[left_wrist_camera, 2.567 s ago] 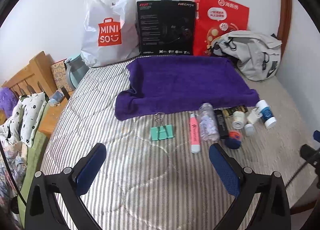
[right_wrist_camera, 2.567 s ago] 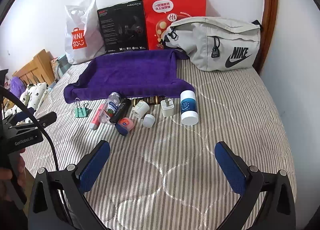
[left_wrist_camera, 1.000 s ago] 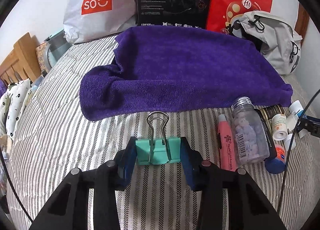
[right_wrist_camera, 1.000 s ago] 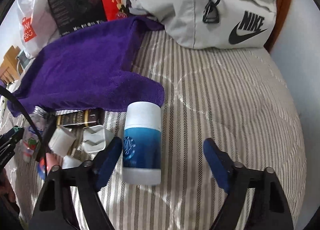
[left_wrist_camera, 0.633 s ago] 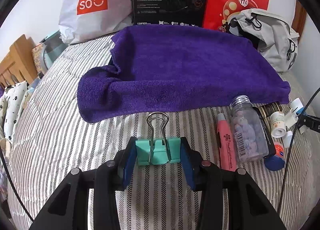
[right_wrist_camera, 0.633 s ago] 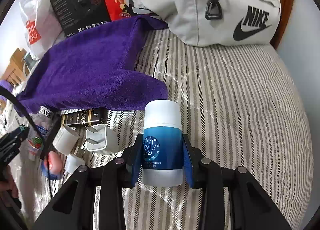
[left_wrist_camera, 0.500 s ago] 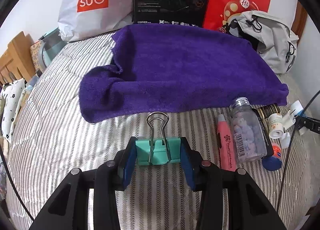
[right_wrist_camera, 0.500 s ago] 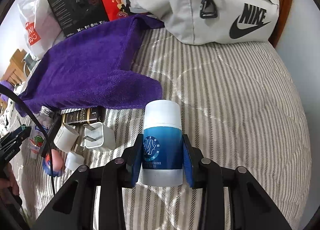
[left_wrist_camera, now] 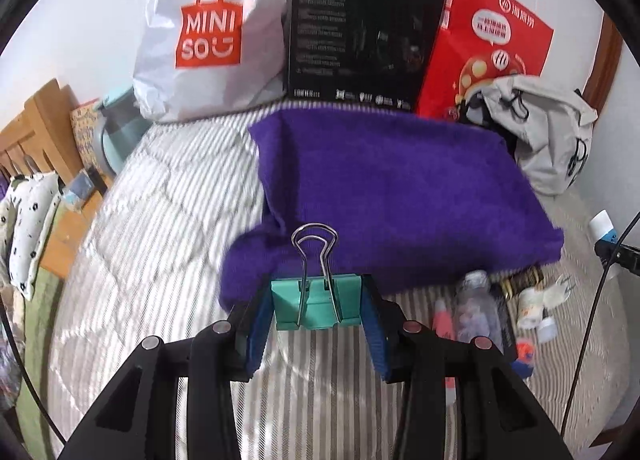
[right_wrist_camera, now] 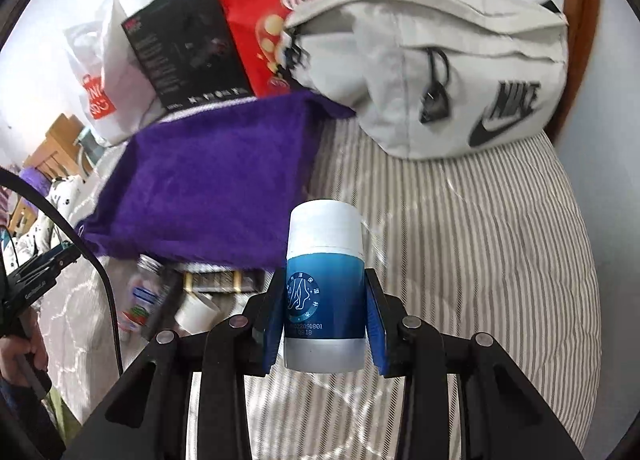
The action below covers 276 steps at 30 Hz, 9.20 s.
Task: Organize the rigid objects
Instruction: 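Carry the clip onto the purple towel with the left tool while the right tool sets the container there, then open the left tool to release the clip and withdraw both tools, then grasp the pink highlighter with the left tool while the right tool grasps the white plug charger, then place the highlighter beside the clip with the left tool while the right tool places the charger beside the container, then withdraw both open tools back toward the remaining items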
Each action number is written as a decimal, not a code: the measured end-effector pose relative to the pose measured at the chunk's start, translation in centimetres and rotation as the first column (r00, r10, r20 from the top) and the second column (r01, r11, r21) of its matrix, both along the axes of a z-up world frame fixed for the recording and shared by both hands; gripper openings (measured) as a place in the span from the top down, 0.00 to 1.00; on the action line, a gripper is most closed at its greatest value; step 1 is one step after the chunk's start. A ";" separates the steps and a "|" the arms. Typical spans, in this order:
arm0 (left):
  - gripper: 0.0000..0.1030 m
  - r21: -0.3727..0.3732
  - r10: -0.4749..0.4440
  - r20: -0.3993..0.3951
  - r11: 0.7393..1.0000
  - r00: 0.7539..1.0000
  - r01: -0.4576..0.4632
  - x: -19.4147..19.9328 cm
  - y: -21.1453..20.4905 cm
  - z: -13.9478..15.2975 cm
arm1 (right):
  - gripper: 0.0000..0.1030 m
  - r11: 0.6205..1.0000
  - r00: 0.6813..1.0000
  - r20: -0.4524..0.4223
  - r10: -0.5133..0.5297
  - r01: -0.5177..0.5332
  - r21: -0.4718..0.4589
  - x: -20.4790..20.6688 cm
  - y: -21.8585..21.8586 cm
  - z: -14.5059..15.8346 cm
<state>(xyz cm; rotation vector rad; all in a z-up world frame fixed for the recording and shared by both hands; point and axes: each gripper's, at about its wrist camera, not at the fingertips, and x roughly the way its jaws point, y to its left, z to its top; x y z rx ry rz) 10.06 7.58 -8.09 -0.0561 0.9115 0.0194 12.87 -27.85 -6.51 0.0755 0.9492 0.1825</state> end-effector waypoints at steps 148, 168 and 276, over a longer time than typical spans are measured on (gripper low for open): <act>0.88 0.001 -0.171 -0.082 0.985 0.982 0.171 -2.4 -8.6 -5.4 | 0.74 0.992 0.995 -0.017 0.100 -0.101 -0.082 -0.8 5.3 -7.0; 0.88 -0.052 -0.133 -0.072 0.990 0.988 0.130 -2.4 -5.9 -4.2 | 0.74 0.995 0.995 -0.049 0.089 -0.091 -0.048 -1.9 3.8 -5.9; 0.45 -0.004 -0.268 -0.175 0.963 0.948 0.271 -0.2 -11.6 -3.9 | 0.41 0.999 1.000 0.005 0.009 -0.010 0.040 -7.7 0.6 -1.0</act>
